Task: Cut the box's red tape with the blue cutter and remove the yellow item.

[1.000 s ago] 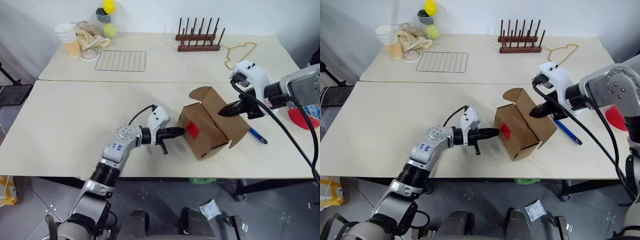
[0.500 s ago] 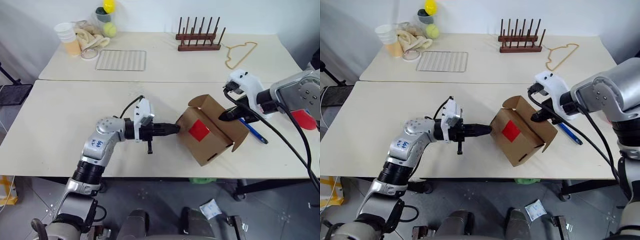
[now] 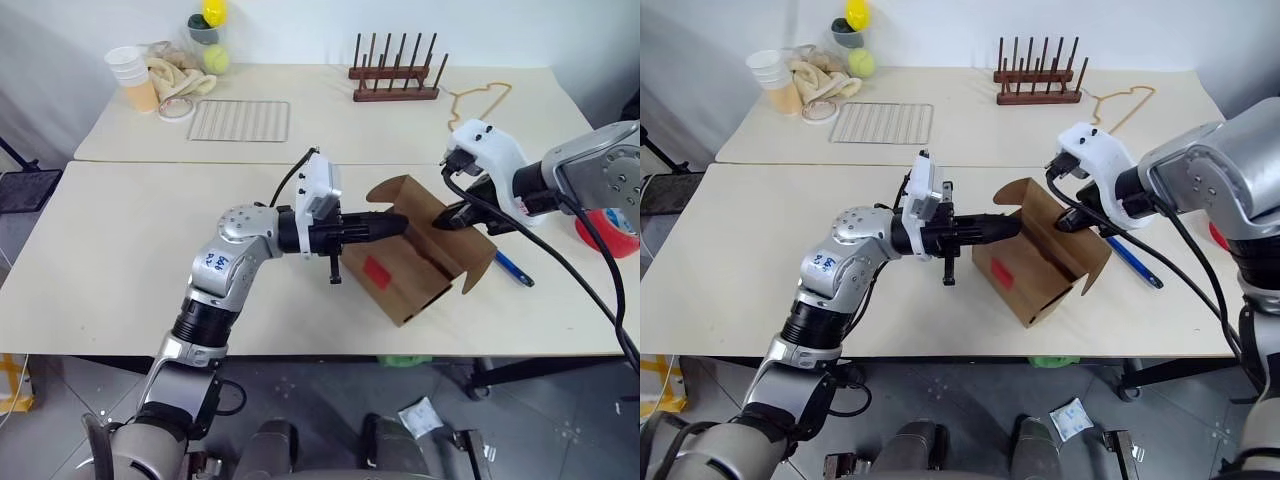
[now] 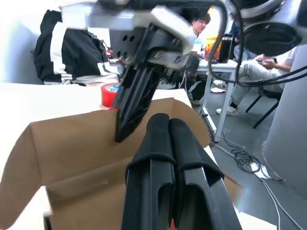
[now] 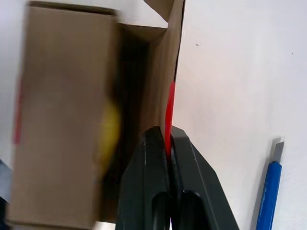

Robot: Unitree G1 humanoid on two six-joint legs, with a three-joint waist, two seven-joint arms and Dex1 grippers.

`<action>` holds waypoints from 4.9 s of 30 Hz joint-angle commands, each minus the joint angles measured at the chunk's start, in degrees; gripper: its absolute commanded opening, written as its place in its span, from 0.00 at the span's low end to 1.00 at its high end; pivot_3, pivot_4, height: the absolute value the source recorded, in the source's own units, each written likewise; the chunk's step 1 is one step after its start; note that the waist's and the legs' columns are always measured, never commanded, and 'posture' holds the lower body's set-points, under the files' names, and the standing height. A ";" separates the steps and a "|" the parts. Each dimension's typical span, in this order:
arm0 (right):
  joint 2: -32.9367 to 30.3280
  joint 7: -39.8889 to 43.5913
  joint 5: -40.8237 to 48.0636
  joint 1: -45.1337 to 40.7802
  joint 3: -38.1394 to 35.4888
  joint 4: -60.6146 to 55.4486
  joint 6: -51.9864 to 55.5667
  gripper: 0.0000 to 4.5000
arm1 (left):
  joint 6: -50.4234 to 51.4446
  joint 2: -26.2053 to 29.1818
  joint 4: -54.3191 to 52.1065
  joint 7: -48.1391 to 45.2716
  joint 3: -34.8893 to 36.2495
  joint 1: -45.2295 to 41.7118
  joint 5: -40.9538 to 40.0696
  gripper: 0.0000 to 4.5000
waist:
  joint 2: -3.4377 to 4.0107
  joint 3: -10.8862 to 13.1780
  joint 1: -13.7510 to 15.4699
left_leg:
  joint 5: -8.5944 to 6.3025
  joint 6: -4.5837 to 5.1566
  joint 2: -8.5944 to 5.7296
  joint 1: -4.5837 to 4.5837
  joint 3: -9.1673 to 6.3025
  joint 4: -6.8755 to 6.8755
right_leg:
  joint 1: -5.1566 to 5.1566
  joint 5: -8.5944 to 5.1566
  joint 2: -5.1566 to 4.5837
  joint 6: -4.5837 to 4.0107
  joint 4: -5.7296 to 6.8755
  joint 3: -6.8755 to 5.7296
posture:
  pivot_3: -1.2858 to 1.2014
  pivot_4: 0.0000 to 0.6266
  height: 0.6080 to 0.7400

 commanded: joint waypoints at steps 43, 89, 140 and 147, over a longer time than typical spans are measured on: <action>-3.30 -1.39 -7.72 21.70 -12.66 -0.48 -5.85 0.00 | 6.08 12.18 -8.13 -3.02 -2.03 13.81 2.04 0.00 | 0.01 0.01 -0.08 | -0.01 0.02 0.03 0.03 0.03 0.04 | 0.01 0.00 0.00 0.00 0.06 0.03 | 0.52 0.24 1.00; -10.21 7.19 -7.58 23.41 -11.29 0.52 -7.68 0.00 | 15.25 11.20 -7.30 4.16 -14.72 7.90 11.80 0.00 | 0.04 -0.03 0.53 | -0.08 0.14 -0.02 0.17 -0.01 0.33 | 0.31 0.04 -0.01 0.05 0.07 0.07 | 0.52 0.24 1.00; 5.96 38.78 -2.91 62.03 -51.76 -9.85 -70.84 1.00 | -5.32 40.87 -0.32 -14.53 34.62 45.52 -4.78 0.99 | 0.05 -0.01 -0.13 | -0.20 0.15 0.12 0.37 0.32 -0.08 | 0.12 0.05 -0.01 0.06 0.12 0.04 | 0.52 0.24 1.00; 4.82 38.69 -2.75 66.26 -54.21 -10.53 -75.35 1.00 | 12.19 43.67 -16.19 -11.44 24.12 31.16 -11.51 0.99 | 0.03 -0.01 1.37 | -0.20 0.15 0.14 0.35 0.15 0.29 | 0.35 0.06 -0.01 0.04 0.15 0.00 | 0.52 0.24 1.00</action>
